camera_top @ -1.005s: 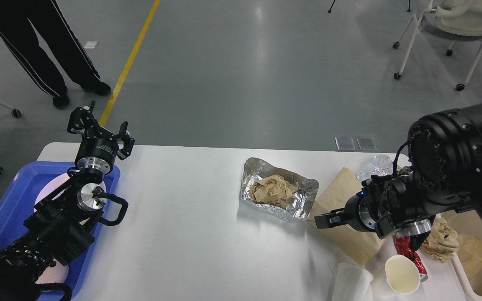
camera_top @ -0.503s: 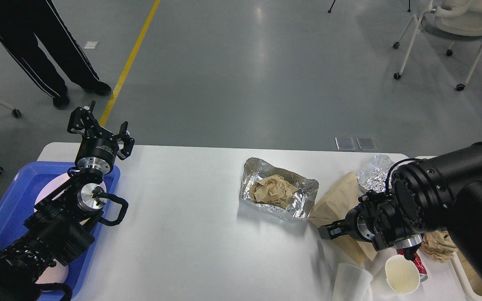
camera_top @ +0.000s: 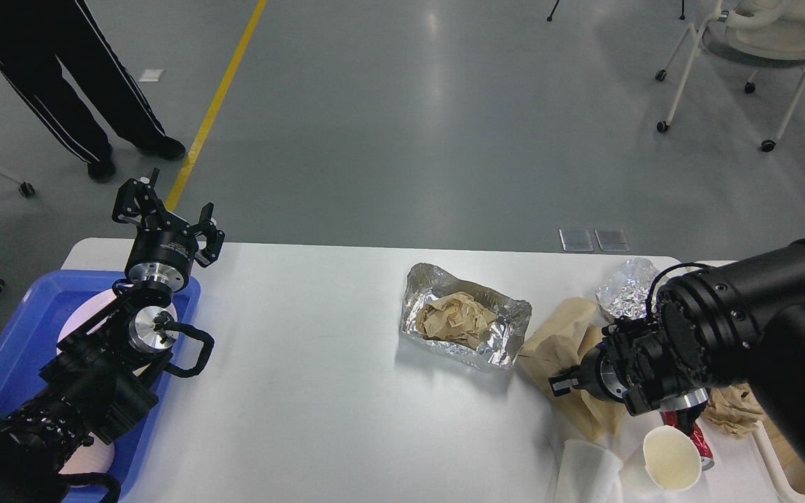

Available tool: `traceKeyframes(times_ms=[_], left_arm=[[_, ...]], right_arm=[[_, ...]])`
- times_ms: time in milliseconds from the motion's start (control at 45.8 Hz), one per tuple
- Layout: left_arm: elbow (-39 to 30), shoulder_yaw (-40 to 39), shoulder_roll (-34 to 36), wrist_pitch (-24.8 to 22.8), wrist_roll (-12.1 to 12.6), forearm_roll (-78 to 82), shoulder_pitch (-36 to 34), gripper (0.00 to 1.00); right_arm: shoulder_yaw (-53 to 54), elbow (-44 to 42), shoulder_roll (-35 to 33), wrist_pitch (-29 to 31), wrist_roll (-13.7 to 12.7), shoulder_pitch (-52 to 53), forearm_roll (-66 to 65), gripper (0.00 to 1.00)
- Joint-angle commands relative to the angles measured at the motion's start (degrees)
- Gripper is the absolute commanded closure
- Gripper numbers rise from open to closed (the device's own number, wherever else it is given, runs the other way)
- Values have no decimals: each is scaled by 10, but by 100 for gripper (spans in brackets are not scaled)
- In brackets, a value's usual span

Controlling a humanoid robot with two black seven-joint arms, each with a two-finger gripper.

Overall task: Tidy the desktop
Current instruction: 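Lower the right gripper onto the second paper bag and grasp it, then lift the second paper bag and drop it into the white bin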

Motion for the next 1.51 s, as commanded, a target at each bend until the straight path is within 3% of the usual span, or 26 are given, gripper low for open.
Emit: traceKeyframes(times_ms=[0,284,459,546,656,787,852,896,1005,1115,1311,1486], left_arm=[[0,0,0,0,0,0,0,3],[0,0,0,0,0,0,0,3],[0,0,-1,0,0,0,0,3],[0,0,0,0,0,0,0,3],[0,0,0,0,0,0,0,3],[0,0,0,0,0,0,0,3],[0,0,0,0,0,0,0,3],[0,0,0,0,0,0,0,3],[-1,0,0,0,0,0,0,3],[0,0,-1,0,0,0,0,3],[0,0,0,0,0,0,0,3],[0,0,-1,0,0,0,0,3]], right_arm=[[0,12,-7,-1,1,14,0,100],[3,120,-77,5,11,137,-32,100],[3,240,-153,53,54,308,-90,100],[4,284,-170,149,75,418,-103,100],[37,297,-177,338,99,540,-98,100],[123,296,-218,586,100,664,-75,100],[164,296,-233,668,98,707,-40,100],[179,296,-238,688,97,725,-19,100],[176,286,-239,666,91,731,-13,100],[109,238,-240,607,91,690,-24,100],[-41,93,-243,447,91,498,-12,100],[-80,-39,-309,298,88,302,62,100]])
